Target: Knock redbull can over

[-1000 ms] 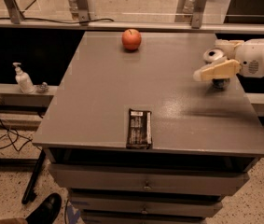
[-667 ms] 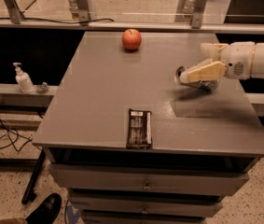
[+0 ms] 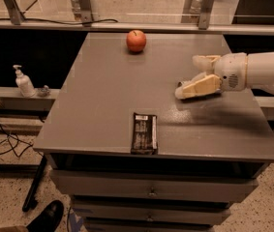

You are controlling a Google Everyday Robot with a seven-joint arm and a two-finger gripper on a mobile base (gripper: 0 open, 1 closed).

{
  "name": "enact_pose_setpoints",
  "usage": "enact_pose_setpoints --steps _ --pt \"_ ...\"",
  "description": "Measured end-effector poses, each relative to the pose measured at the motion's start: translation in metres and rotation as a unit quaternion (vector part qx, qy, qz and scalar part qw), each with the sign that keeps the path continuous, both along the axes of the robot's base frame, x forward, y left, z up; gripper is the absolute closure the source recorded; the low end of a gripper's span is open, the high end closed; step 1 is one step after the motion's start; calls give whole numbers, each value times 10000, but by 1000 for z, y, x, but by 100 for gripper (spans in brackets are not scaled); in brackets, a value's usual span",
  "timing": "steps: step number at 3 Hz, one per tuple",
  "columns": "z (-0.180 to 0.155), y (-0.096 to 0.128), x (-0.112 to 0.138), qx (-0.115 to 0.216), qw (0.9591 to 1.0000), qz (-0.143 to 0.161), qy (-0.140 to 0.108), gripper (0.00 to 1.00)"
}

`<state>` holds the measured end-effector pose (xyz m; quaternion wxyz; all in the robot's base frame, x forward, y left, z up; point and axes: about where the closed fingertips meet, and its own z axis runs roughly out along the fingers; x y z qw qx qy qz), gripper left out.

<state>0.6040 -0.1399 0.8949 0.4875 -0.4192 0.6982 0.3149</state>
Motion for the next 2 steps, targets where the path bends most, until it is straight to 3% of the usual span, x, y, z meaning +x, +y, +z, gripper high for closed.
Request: enact_pose_setpoints --steps 2 --pt "-11 -4 -2 -179 9998 83 -20 0"
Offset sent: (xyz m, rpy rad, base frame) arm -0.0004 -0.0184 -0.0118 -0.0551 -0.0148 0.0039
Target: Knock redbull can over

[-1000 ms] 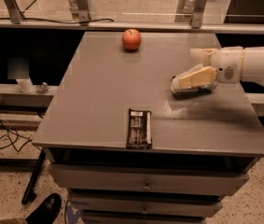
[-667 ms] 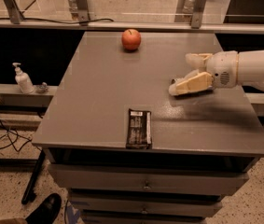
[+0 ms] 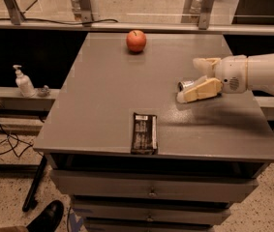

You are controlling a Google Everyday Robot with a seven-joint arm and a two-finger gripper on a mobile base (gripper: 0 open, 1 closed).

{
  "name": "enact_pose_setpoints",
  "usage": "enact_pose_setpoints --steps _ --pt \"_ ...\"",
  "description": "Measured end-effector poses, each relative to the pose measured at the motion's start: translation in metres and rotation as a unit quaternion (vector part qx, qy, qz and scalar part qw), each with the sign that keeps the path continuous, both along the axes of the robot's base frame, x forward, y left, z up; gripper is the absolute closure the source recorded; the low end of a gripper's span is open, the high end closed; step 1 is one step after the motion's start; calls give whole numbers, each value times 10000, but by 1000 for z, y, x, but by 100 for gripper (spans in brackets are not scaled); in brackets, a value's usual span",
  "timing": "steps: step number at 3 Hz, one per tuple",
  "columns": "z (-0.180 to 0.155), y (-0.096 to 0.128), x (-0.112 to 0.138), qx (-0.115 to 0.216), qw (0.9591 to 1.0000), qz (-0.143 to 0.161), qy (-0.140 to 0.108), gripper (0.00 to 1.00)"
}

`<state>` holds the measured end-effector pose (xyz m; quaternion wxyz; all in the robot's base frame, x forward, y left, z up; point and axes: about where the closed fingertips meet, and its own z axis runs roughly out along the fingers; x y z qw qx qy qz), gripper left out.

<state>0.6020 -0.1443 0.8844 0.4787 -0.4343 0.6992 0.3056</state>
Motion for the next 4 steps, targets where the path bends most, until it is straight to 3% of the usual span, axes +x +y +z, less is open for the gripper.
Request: enact_pose_setpoints --steps 1,2,3,4 --pt "7 -16 8 -60 9998 -87 -154 0" --pt "19 -52 19 -213 9985 -275 -417 0" --pt "27 -108 18 -492 9956 -472 -649 0" --pt "30 -165 -4 -794 9930 -552 -683 0"
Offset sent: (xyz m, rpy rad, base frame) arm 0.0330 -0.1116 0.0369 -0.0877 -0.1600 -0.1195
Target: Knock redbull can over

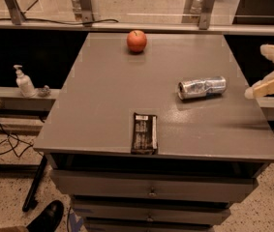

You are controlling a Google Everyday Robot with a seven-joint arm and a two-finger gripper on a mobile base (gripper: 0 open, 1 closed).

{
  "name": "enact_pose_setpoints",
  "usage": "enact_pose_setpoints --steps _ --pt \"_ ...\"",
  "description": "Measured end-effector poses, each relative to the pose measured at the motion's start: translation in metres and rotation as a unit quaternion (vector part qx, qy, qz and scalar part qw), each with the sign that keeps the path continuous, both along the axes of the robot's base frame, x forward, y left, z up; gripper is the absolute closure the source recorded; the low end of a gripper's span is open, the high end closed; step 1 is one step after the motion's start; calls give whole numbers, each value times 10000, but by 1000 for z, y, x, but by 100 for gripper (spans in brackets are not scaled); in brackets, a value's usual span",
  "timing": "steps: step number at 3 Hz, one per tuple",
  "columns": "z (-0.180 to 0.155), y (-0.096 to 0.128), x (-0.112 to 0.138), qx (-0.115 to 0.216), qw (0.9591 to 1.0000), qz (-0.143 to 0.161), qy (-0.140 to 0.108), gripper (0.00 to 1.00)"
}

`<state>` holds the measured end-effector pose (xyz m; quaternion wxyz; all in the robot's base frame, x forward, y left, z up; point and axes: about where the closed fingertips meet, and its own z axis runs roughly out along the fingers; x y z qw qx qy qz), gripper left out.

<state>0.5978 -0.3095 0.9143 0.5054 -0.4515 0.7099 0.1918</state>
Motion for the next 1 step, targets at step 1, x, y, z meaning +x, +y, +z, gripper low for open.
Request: enact_pose_setpoints --steps 1 --pt "1 -1 -3 -23 10000 61 13 0"
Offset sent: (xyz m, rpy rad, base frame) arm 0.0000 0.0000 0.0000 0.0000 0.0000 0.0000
